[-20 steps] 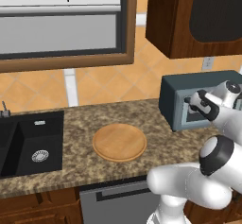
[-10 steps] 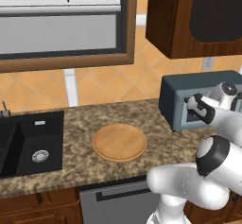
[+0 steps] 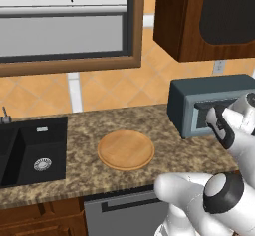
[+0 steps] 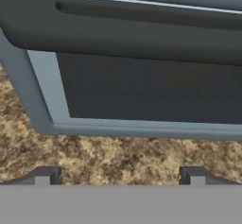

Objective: Pick up the kebab skewer and baguette bread, and place them inside the toaster oven. Close the toaster oven door and start by setting the timer.

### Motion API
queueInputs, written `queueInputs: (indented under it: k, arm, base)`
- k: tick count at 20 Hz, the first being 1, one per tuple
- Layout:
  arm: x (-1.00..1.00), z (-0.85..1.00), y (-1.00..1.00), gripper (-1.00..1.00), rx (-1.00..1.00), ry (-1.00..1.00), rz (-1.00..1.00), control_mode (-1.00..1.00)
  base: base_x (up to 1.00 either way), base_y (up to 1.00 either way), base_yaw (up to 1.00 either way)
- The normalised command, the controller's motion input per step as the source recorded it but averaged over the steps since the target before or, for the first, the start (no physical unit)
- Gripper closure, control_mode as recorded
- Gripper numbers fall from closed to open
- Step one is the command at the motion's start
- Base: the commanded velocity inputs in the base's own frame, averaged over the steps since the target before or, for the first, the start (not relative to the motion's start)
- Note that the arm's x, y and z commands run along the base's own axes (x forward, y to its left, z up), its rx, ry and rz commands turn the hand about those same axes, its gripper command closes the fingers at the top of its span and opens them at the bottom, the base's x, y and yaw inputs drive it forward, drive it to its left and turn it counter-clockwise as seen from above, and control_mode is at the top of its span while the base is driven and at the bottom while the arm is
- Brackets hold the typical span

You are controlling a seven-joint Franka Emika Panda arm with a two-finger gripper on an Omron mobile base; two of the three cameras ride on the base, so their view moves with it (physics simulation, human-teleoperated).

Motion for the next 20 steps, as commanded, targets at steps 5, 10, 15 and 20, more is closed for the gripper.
queueInputs:
  k: [5, 10, 15, 20]
  arm:
    - [-0.36, 0.11, -0.38, -1.00, 0.00, 0.00, -0.01, -1.00]
    - [-0.03, 0.41, -0.64, -1.00, 0.11, 0.00, -0.18, -1.00]
    - [-0.06, 0.19, -0.65, -1.00, 0.21, -0.07, -0.15, -1.00]
    - [-0.50, 0.00, -0.40, -1.00, 0.23, -0.19, -0.06, -1.00]
  base:
    - [0.00, 0.00, 0.00]
    - [0.00, 0.00, 0.00]
    - [0.00, 0.00, 0.00]
    - [0.00, 0.00, 0.00]
